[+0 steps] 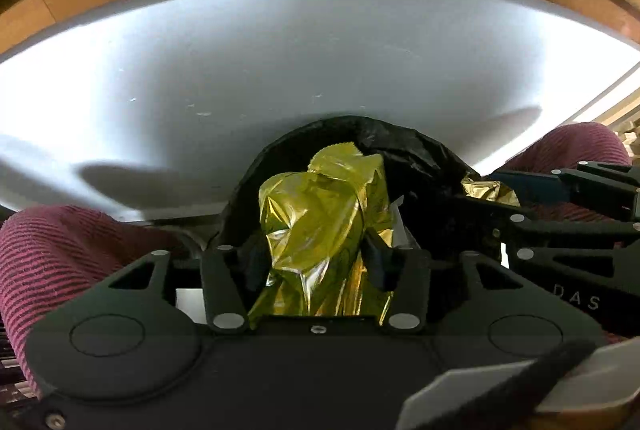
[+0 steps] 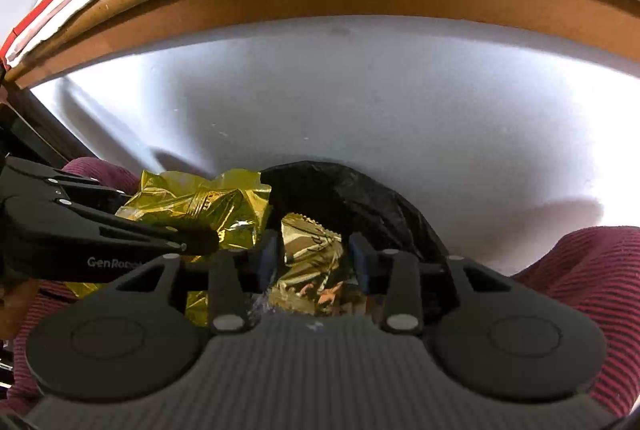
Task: Collect trash
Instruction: 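Open the left tool to drop the yellow bag while the right tool releases the gold foil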
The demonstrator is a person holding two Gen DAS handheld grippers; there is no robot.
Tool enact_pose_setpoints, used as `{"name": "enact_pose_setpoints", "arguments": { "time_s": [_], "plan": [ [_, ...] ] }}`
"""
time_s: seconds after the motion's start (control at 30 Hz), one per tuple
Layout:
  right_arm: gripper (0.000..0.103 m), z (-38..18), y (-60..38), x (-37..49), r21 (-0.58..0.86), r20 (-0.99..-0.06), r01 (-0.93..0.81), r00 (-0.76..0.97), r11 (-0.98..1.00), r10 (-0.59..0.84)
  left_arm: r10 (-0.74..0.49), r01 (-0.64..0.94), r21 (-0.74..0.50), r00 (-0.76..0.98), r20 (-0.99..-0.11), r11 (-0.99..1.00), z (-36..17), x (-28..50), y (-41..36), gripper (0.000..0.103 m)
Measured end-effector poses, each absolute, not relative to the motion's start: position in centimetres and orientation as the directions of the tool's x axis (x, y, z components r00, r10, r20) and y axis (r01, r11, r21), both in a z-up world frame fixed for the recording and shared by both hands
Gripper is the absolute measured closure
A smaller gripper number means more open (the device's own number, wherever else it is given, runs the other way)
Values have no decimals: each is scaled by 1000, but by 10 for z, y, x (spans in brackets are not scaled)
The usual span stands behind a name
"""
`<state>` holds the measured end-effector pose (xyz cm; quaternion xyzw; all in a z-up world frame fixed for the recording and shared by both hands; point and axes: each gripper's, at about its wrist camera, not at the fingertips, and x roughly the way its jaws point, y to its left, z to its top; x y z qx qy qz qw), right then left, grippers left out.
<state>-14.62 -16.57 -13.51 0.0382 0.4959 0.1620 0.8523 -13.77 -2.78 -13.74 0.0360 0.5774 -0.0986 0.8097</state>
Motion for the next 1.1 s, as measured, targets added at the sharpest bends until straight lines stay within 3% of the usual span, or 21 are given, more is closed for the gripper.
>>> {"name": "enact_pose_setpoints", "arguments": {
  "time_s": [0.6, 1.1],
  "plan": [
    [22, -132, -171, -142, 218, -847, -214, 443, 952, 293, -73, 181, -21, 283, -956, 983, -135, -129, -26, 30],
    [14, -141, -175, -130, 236, -868, -197, 397, 952, 298, -76, 142, -45, 225, -971, 989, -145, -118, -22, 27]
  ]
}}
